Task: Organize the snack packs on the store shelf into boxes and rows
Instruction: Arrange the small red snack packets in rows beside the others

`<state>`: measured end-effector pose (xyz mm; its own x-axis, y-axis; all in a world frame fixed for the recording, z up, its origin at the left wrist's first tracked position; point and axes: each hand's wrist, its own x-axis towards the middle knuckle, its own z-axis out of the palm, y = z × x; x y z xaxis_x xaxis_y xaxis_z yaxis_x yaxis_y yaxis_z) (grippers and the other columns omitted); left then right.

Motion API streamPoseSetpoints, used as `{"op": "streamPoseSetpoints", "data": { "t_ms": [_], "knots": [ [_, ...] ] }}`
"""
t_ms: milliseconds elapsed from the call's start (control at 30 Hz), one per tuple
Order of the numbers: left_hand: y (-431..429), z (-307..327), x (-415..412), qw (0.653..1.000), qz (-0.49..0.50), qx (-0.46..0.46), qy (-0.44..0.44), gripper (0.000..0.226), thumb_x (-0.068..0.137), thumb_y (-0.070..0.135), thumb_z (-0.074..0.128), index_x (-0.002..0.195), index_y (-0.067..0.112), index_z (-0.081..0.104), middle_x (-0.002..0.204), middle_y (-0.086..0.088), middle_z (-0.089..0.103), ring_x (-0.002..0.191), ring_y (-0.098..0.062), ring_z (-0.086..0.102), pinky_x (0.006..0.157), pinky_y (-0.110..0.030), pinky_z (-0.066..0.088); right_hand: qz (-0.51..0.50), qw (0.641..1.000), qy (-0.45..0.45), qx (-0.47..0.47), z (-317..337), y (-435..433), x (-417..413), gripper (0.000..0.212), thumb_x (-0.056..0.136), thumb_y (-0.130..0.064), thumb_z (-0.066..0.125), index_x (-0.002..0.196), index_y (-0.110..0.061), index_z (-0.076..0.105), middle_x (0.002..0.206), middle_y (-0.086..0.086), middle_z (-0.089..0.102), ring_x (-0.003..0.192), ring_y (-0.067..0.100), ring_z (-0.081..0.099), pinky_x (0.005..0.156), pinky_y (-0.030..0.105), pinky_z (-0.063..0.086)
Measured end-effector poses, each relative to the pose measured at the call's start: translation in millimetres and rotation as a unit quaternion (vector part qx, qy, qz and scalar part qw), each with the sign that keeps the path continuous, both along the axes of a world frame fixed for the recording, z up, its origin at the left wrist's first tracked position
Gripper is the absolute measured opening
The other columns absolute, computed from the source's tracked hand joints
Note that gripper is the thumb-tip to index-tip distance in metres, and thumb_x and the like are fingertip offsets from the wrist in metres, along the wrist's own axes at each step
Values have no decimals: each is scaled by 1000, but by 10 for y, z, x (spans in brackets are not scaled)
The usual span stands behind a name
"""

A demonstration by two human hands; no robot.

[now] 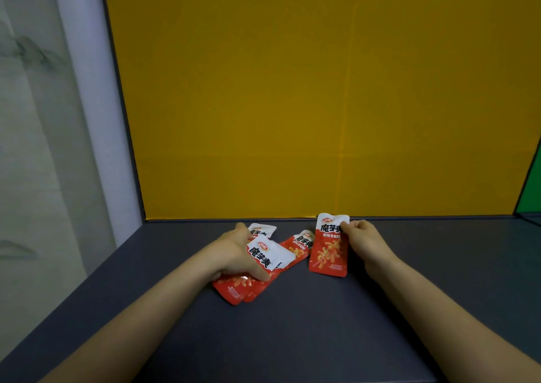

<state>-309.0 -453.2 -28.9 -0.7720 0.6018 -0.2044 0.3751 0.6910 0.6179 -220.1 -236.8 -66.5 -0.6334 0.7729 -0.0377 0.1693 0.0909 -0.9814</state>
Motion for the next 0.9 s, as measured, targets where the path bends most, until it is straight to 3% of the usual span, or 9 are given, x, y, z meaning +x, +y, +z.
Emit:
{"op": "streamPoseSetpoints", "data": {
  "t_ms": [333,567,733,833,900],
  "knots": [
    [-80,-31,5,999,4,39,-10,78,57,18,87,120,22,41,120,-4,53,100,-24,61,85,-43,55,-24,1000,-3,16,5,-58,28,21,96,-27,46,79,-16,45,107,16,64,101,29,63,85,41,49],
    [-154,122,-171,980,-11,164,-108,34,69,2,78,97,14,65,94,-10,72,78,-22,69,76,-34,56,-28,999,-2,24,30,-76,40,25,97,-26,45,74,-16,44,103,14,63,96,27,62,86,41,49],
    [25,137,-464,985,4,125,-116,18,74,2,74,86,12,65,62,-1,70,50,-12,64,54,-23,54,-32,999,-12,23,41,-80,48,21,96,-27,45,78,-16,44,109,15,63,101,28,62,81,39,48],
    [149,38,-532,992,5,72,-103,28,74,8,76,100,8,66,81,-6,71,70,-19,66,66,-29,54,-36,999,-11,27,32,-59,59,21,96,-27,46,79,-15,45,108,16,64,96,26,62,75,35,45],
    [214,22,-542,995,1,49,-91,31,74,11,77,102,9,65,86,-7,69,75,-20,65,66,-28,53,-37,999,-6,34,20,-35,63,22,96,-26,46,77,-14,45,106,17,65,90,25,62,69,31,44]
  ]
}}
